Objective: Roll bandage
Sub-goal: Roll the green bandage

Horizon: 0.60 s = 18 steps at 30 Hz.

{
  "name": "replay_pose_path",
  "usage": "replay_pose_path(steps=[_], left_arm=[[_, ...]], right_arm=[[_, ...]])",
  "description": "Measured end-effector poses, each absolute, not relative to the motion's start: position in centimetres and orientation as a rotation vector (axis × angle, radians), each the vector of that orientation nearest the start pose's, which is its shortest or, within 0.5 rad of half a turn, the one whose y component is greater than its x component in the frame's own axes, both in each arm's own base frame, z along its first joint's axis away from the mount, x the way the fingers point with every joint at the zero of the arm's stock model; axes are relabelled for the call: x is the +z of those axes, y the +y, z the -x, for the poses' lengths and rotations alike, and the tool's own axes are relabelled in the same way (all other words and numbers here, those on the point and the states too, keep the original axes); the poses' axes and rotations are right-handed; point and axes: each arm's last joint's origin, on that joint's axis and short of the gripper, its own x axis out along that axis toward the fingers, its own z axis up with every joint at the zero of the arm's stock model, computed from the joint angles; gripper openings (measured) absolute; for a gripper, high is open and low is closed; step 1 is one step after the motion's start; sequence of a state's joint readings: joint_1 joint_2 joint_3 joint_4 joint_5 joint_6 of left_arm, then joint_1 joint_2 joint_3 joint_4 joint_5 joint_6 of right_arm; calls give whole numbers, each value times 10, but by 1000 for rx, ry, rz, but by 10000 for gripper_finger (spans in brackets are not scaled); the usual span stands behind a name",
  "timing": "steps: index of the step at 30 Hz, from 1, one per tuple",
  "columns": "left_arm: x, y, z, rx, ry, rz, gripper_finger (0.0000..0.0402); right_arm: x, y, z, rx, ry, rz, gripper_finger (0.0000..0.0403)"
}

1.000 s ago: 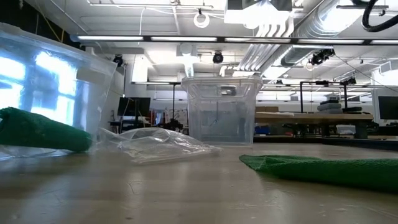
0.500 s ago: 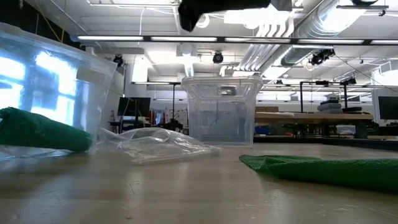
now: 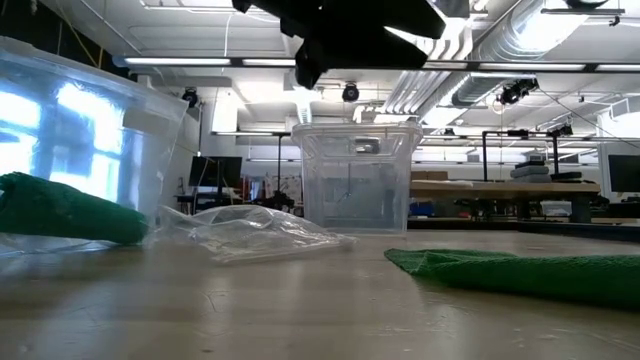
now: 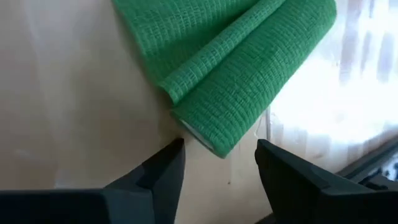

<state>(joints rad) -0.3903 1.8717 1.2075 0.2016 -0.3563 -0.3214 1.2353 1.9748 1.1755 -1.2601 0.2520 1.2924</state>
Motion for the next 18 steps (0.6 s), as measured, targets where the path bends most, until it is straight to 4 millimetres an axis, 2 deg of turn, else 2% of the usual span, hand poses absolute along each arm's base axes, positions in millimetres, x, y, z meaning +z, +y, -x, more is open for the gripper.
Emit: replay_pose_path(steps=[4, 13, 18], left_arm=[[210, -152, -384, 25, 428, 146, 138], [210, -152, -384, 31, 422, 165, 138], [210, -153, -384, 29, 420, 165, 138]], right_arm=[[121, 275, -105, -441, 1439, 440, 193], [130, 279, -109, -480, 1341, 460, 191], [131, 278, -110, -487, 1294, 467, 154]])
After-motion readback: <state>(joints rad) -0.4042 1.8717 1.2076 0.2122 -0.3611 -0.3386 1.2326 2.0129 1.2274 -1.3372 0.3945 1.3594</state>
